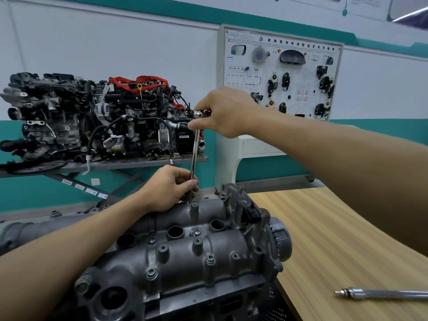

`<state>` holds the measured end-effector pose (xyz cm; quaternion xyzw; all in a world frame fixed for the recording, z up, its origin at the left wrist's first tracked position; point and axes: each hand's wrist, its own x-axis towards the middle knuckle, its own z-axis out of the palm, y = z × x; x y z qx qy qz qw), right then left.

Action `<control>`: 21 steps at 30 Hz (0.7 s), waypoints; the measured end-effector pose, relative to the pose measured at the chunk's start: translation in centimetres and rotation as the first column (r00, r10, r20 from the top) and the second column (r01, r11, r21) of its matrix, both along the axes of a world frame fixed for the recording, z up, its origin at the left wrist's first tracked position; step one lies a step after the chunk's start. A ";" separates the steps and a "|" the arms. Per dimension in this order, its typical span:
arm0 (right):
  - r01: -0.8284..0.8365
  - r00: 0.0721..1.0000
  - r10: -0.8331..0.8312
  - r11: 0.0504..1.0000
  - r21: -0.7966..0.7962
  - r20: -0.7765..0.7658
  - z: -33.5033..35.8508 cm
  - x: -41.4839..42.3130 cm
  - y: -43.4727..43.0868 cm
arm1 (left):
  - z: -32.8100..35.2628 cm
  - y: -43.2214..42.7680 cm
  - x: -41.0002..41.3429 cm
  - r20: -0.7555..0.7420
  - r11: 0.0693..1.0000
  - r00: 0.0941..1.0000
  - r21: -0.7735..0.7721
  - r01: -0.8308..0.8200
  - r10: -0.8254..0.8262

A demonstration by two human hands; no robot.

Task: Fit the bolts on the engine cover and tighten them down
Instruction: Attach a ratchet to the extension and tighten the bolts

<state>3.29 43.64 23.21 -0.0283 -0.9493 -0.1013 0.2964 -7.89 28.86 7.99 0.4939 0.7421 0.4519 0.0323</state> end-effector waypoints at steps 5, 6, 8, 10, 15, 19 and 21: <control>0.113 0.992 -0.113 0.994 0.000 -0.051 -0.2 -0.2 -1.5 | -0.2 -0.1 0.0 -0.025 0.999 0.999 0.005 -0.031 0.031; 0.126 0.990 -0.126 0.992 0.001 -0.058 -0.1 -0.1 -1.8 | -0.3 -0.1 0.0 -0.024 0.999 0.999 0.011 -0.037 0.038; 0.143 0.987 -0.143 0.990 -0.005 -0.074 0.0 -0.2 -2.4 | -0.4 -0.1 0.0 -0.021 0.999 0.999 0.022 -0.046 0.046; 0.154 0.984 -0.156 0.988 -0.023 -0.087 -0.1 -0.2 -2.9 | -0.4 -0.1 0.0 -0.014 0.998 0.999 0.030 -0.052 0.052; 0.144 0.984 -0.147 0.989 -0.036 -0.101 -0.4 0.5 -3.3 | -0.6 -0.1 0.1 -0.043 0.996 0.996 0.048 -0.071 0.073; 0.120 0.983 -0.119 0.993 -0.001 -0.137 -1.2 0.6 -2.8 | -0.5 -0.2 -0.3 -0.073 0.998 0.996 0.044 -0.048 0.051; 0.070 0.988 -0.072 0.997 -0.015 -0.140 -1.4 0.1 -2.5 | -0.2 -0.4 -0.6 -0.079 0.999 0.996 0.020 -0.026 0.027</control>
